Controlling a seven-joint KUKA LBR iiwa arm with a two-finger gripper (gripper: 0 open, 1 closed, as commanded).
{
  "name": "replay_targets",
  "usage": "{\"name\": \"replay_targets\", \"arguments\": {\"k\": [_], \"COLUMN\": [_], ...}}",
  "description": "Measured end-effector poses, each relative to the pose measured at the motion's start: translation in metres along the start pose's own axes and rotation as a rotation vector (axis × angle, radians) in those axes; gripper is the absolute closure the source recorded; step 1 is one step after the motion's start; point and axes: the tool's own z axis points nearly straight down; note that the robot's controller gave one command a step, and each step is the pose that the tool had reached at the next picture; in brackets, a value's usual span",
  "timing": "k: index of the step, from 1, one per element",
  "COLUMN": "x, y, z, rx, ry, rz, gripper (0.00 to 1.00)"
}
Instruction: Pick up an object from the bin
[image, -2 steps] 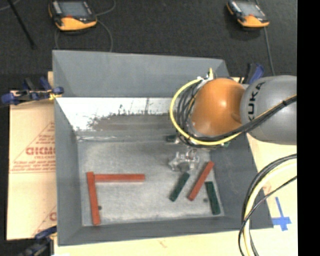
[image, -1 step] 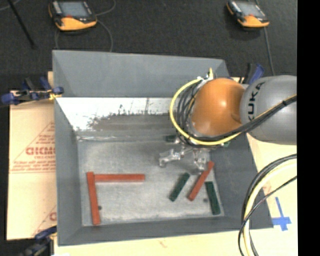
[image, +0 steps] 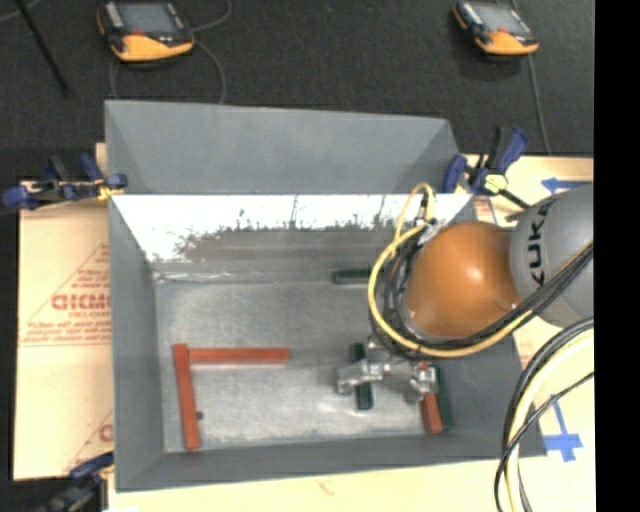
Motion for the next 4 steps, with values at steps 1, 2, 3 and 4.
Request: {"name": "replay_targets", "arguments": {"k": [1,2,3,4], "x": [0.000,0.017,0.016,0.065], "y": [-0.003,-0.003,-0.002,0.037], "z": [0.000,-0.133,-0.129,-0.039], "rx": [0.007,0.015,0.007,0.001], "ry": [0.000,0.000,-0.001,0.001], "rz": [-0.003,0.021,0.020,-0.233], "gripper": [1.00,1.00,0.00,0.00]}}
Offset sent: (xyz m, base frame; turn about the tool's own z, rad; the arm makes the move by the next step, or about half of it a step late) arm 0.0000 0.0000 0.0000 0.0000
